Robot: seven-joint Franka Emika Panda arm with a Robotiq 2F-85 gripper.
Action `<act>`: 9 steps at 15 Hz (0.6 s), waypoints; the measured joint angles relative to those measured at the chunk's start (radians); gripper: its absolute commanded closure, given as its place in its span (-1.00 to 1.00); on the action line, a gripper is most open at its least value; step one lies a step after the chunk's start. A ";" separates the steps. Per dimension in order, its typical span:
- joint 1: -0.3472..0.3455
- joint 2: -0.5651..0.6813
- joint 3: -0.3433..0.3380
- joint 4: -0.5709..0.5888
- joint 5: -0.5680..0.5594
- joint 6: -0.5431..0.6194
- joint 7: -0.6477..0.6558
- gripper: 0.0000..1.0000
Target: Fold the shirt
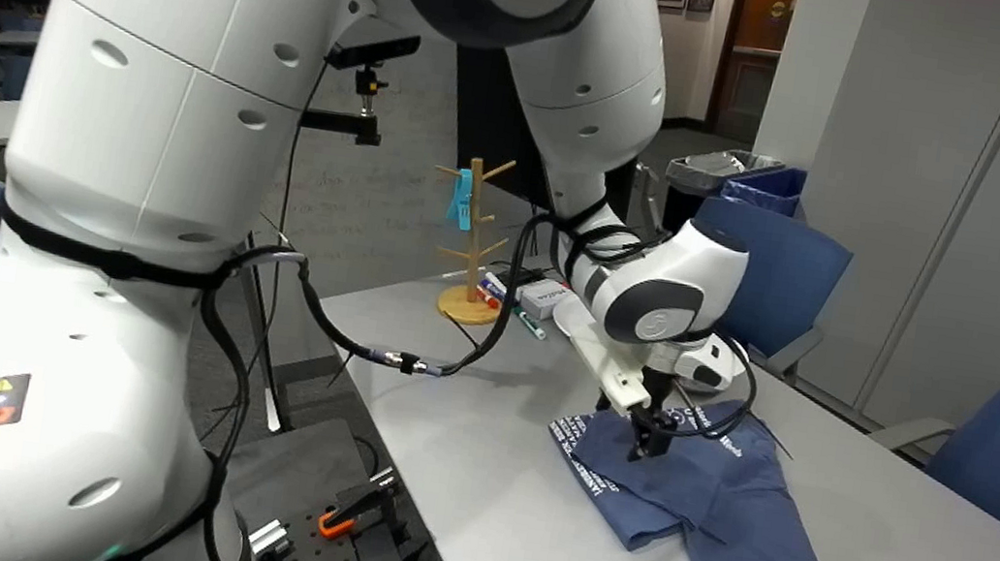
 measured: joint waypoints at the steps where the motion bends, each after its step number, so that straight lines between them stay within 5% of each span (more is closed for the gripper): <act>1: -0.011 0.000 0.021 -0.003 0.028 -0.023 -0.021 -1.00; 9: -0.057 0.009 0.062 -0.007 0.111 -0.058 -0.080 -1.00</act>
